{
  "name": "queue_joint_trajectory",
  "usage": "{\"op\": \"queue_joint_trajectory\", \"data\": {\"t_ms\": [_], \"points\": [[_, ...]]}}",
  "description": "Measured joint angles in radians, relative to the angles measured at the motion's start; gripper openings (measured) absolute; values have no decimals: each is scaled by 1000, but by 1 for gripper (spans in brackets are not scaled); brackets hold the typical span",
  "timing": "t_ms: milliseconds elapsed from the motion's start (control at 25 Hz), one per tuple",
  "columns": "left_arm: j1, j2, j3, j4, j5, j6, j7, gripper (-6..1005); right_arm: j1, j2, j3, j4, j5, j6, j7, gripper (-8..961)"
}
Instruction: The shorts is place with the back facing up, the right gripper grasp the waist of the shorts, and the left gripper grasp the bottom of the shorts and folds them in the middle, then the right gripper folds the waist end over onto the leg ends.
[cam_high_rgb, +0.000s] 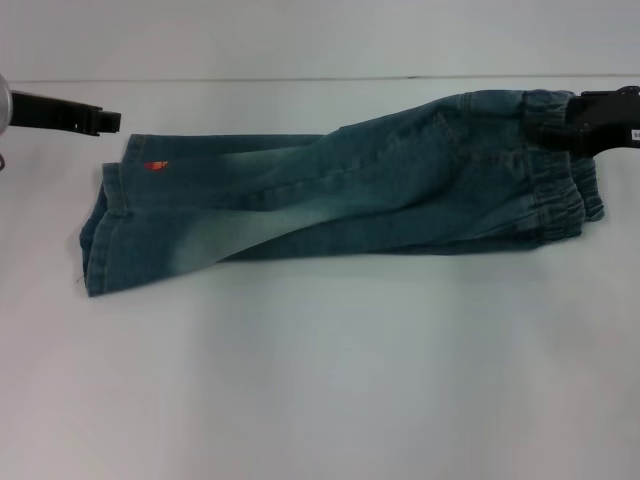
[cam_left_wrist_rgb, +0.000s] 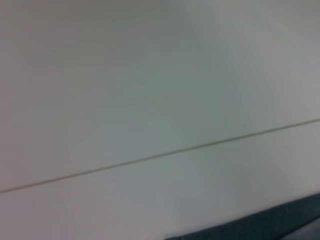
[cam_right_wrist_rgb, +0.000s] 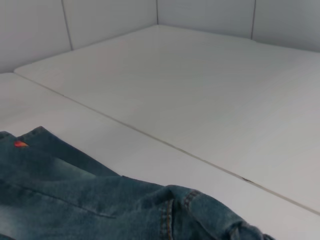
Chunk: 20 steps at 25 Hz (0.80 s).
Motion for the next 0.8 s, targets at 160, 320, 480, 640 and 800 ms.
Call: {"op": "queue_joint_trajectory", "data": {"t_ms": [160,320,480,640,800], "points": [[0,-5,2,6,0,3,2,269,-9,0,-24,-22,-3,18,36,500],[-3,-12,20,8,1,5,3,446,-22,0,-36,-57,-25,19,96,672],[-6,-17,45,9,-4,6,1,653,-30,0,-39,-86,-65,16,158,769],[-6,-26,72,10,-6,6,2,817,-38,-1,-42,-108,-89,2,199,866],[-6,-40,85,26,-7,7,7,891,-48,6,-43,-149,-114,1,229,912]]}}
